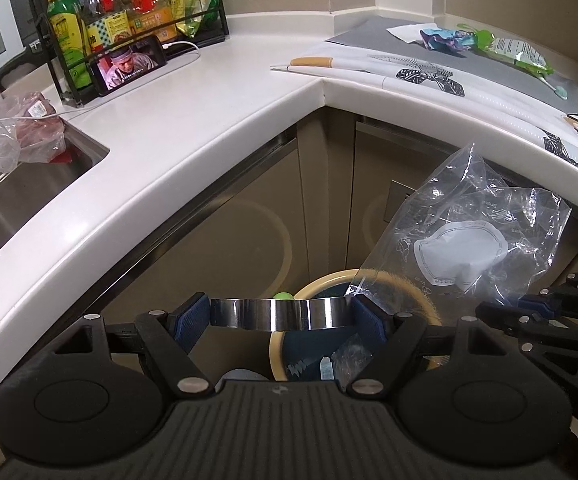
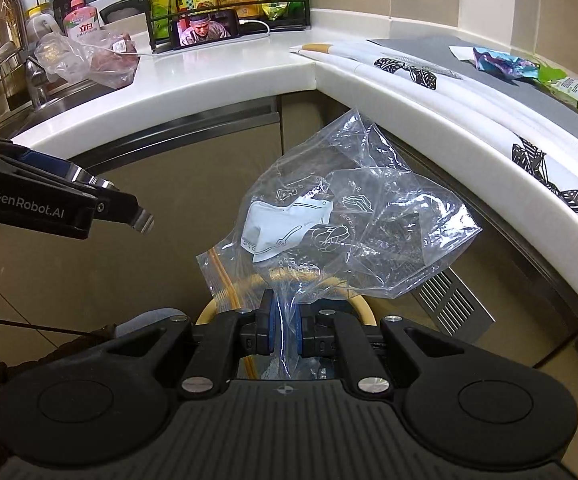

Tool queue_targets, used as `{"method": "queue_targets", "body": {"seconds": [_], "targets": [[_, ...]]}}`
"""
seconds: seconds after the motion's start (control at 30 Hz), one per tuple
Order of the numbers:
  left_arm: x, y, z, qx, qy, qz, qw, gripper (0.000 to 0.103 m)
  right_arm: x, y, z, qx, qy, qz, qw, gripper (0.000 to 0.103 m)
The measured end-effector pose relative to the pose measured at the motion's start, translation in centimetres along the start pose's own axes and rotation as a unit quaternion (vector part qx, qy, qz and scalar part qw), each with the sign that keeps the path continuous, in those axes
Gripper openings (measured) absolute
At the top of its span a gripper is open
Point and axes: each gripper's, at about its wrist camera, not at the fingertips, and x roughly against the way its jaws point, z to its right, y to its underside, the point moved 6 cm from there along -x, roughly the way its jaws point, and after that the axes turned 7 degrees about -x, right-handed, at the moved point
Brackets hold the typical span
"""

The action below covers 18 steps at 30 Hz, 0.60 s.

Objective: Collect trash
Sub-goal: 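Carry the bag and metal strip with both grippers down over the bin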

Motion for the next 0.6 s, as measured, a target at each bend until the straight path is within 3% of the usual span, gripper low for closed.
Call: {"method": "queue_targets", "body": {"seconds": [0.33,0.6], "targets": [[-1.7,-0.6,0.0,0.0,0.011,-0.005,0.9999,0.082,-2.0,0.2,1.1,-0.002,0.007,-0.021,1.0,0.01],[-5.5,-1.1,0.4,0.012,0.032,-0.026,0.9991,0.082,-6.3,1.5,2.1,-0.008,0.012,-0.071,0.997,0.01]]}}
